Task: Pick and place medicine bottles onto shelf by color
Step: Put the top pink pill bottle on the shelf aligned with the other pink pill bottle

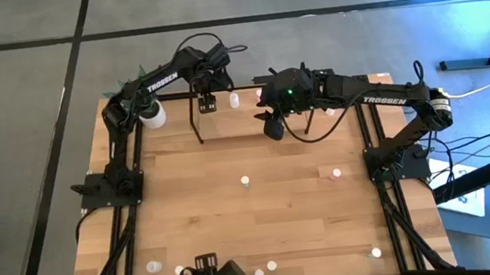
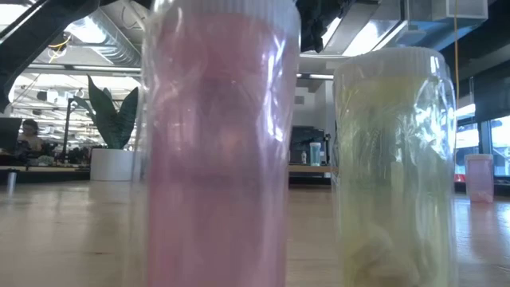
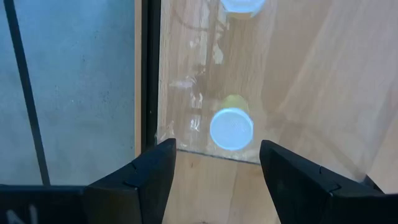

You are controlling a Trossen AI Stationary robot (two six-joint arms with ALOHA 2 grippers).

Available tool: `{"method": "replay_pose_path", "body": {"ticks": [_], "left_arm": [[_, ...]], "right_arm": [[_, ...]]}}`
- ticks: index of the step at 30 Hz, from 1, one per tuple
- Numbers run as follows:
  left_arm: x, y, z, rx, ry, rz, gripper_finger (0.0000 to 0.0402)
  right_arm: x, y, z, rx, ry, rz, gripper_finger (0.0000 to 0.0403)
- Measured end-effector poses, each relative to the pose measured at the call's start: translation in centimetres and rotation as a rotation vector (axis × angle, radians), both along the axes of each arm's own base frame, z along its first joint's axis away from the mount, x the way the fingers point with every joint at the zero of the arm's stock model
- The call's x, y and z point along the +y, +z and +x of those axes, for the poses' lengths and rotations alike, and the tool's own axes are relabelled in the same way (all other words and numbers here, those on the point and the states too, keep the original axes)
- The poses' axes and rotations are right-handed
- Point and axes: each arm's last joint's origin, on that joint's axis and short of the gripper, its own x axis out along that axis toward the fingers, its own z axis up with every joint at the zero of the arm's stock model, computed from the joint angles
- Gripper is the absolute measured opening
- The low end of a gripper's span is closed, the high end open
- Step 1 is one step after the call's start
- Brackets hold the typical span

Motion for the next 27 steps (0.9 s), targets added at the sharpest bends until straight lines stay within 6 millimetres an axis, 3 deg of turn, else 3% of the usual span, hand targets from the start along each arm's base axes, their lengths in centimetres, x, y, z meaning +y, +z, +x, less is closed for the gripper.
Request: {"method": "replay_pose_path", "body": {"ticks": [7, 13, 27], "left_arm": [[-0.6, 1.9, 0.0, -0.026, 0.048, -0.041, 0.0226], [-2.2, 4.1, -0.2, -0.062, 0.09, -0.116, 0.0226], [-9.0, 13.4, -4.3, -0.354, 0.136, -0.076, 0.0226]], "right_arm": [[0.0, 0.0, 0.0, 0.0, 0.0, 0.0, 0.0179], [0.0, 0.0, 0.0, 0.0, 0.0, 0.0, 0.0179], [0.0, 0.0, 0.0, -0.001, 0.0, 0.0, 0.0179]]}}
